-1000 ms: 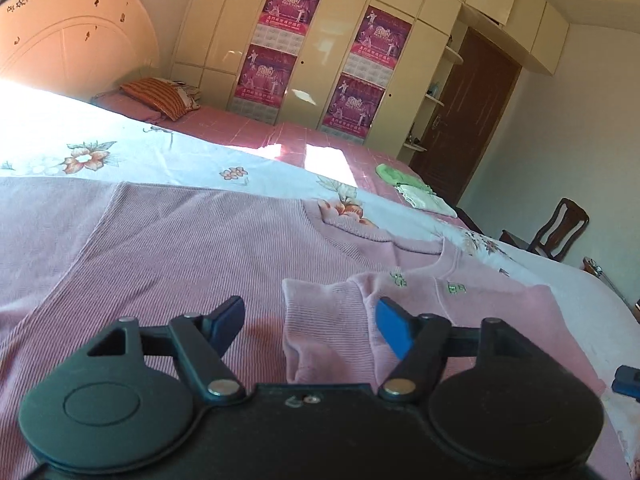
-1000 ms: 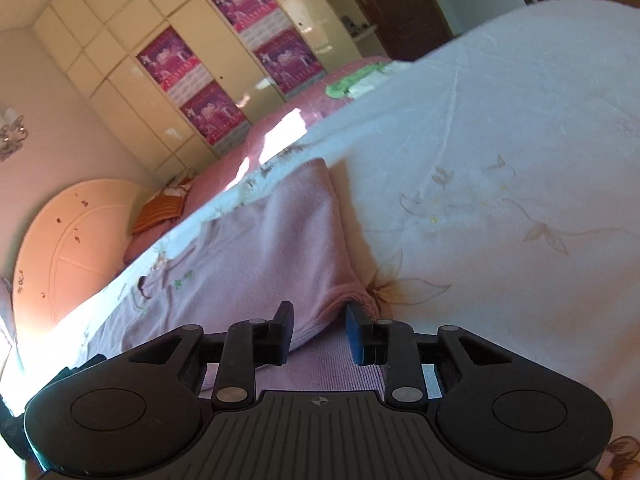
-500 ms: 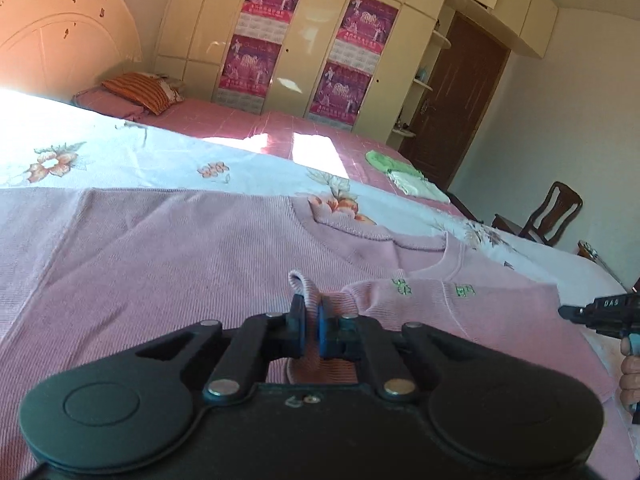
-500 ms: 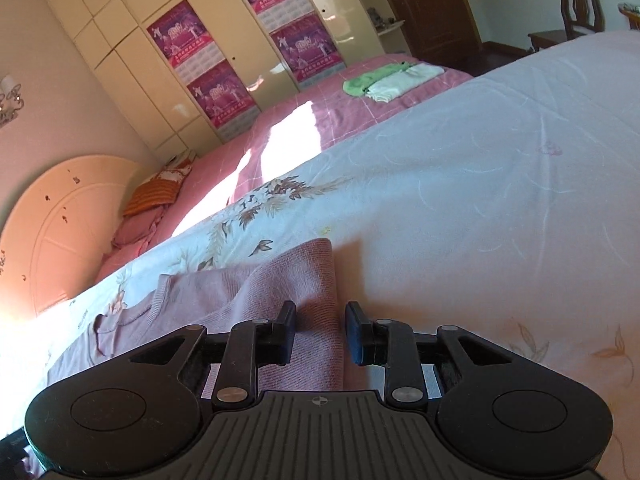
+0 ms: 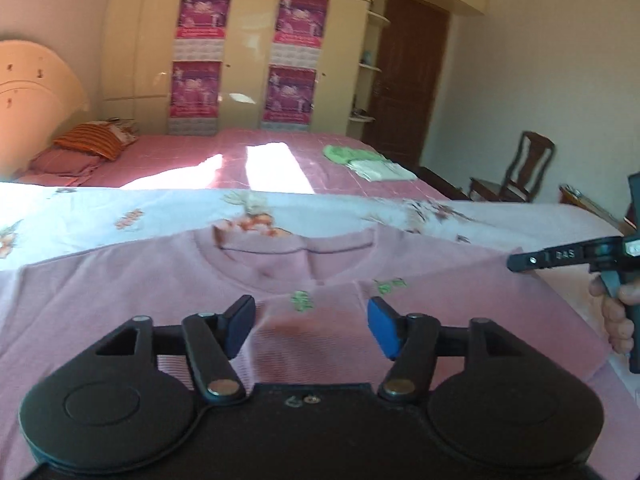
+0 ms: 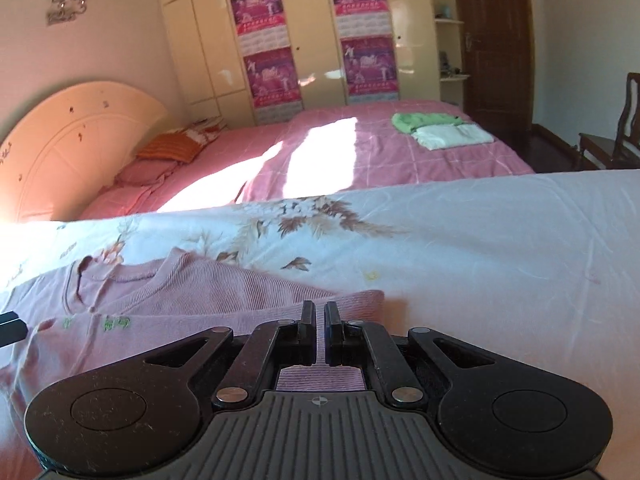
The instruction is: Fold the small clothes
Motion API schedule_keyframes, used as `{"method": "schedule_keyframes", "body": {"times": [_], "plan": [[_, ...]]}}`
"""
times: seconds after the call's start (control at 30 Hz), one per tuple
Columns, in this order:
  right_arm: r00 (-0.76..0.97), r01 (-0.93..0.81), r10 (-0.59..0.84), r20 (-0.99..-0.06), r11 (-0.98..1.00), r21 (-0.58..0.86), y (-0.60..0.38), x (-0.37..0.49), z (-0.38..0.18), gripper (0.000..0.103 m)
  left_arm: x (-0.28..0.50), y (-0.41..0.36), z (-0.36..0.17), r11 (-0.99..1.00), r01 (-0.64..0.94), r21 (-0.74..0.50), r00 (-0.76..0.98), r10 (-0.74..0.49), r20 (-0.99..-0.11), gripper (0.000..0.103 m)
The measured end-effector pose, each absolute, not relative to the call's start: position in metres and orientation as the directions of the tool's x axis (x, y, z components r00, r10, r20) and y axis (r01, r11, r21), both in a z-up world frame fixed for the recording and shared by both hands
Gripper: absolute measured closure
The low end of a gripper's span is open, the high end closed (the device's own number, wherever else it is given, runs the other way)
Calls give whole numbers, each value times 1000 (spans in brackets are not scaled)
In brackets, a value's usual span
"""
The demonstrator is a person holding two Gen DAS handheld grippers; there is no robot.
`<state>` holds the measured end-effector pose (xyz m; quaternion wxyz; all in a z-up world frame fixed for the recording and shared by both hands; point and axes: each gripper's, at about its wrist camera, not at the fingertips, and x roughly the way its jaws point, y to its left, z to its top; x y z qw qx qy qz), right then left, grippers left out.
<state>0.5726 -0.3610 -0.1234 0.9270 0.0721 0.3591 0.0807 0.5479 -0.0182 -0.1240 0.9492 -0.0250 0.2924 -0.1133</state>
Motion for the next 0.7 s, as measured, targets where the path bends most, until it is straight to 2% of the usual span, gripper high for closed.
{"method": "schedule_keyframes", "body": {"times": [0.07,0.13,0.23,0.27,0.3,0.37,0.43,0.5,0.57,0.63,0.7], "plan": [[749,-31,99,-655,993,115,-363,581,-137,101,562,-20,-138,984,155,-88,778,-176,-603,39],[744,50,46,-666,991,125,-380,583,-143,101,566,-7,-142,980,140,-143,776,-198,-599,41],[735,26,49,-677,995,101,-385,574,-140,101,559,-4,-139,980,139,-140,775,-196,-601,43],[741,15,59,-669,994,105,-385,568,-136,101,552,-7,-133,981,145,-131,788,-195,-585,41],[751,-2,88,-655,991,131,-386,560,-131,101,544,-11,-128,980,154,-123,802,-197,-564,34],[756,-39,132,-641,987,158,-383,537,-122,101,528,-20,-123,976,184,-114,803,-216,-555,30],[744,-78,155,-649,986,146,-374,517,-124,101,515,-30,-126,974,203,-102,783,-224,-580,31],[733,-103,168,-659,985,137,-367,494,-127,101,496,-32,-127,974,199,-108,789,-225,-572,35],[724,-107,163,-671,987,124,-362,466,-132,101,478,-31,-129,976,183,-115,789,-215,-575,35],[729,-108,124,-674,992,65,-356,447,-141,101,473,-30,-139,977,183,-110,761,-211,-613,36],[743,-91,94,-662,995,40,-352,437,-138,97,466,-30,-134,979,180,-98,776,-203,-597,38]]}}
